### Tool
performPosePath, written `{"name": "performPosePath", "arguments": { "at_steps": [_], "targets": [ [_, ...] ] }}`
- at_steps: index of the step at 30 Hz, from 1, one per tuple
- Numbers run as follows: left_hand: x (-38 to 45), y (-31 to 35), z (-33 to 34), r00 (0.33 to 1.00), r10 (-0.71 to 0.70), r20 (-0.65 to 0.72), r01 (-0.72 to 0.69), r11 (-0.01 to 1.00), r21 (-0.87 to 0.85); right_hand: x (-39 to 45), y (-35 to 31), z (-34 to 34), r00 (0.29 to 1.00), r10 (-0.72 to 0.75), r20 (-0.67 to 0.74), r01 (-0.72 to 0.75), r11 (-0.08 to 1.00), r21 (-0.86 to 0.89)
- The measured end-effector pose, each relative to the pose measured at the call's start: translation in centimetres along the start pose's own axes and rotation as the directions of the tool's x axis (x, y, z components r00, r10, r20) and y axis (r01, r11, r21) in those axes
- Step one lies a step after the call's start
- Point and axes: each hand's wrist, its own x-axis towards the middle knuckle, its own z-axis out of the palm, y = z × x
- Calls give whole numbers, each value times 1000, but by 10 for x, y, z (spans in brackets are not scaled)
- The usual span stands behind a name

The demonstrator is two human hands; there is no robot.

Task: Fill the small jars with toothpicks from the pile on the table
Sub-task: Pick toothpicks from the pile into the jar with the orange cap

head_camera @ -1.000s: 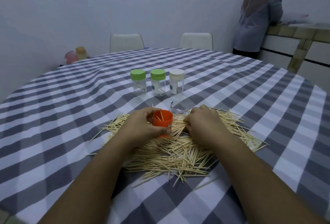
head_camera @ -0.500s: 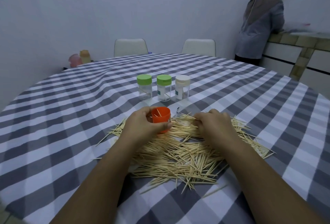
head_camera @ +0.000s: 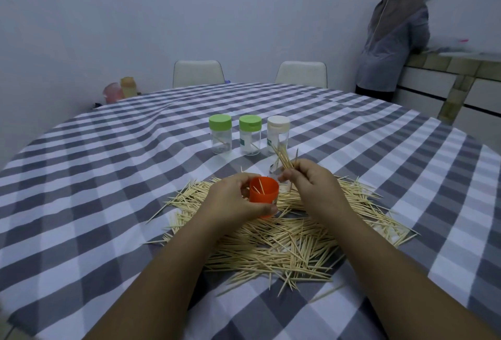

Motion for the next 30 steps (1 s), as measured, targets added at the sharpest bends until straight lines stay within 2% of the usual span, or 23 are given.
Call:
{"name": "performPosePath", "arguments": {
  "at_steps": [8,14,16,19,22,26,30],
  "targets": [
    [-1,2,8,1000,22,-1,-22,999,41,-1,-6,8,993,-70,-98,94,956,278],
    [-1,3,9,999,30,-12,-29,997,78,-3,-12,8,987,-69,-142,122,906,406],
    [0,3,9,999,30,-12,-29,997,78,-3,-13,8,994,-43,-100,81,908,411],
    [0,1,9,999,29,-16,-28,997,68,-4,-12,12,998,57,26,-63,900,432],
    [0,0,9,999,34,-36,-32,998,60,-5,-10,12,989,137,52,-146,881,451],
    [0,0,9,999,33,-42,-30,998,50,-5,-7,11,982,154,112,-188,868,459],
    [1,-4,9,997,47,-57,-44,998,47,-4,-6,11,985,108,137,-156,899,409]
  ]
}}
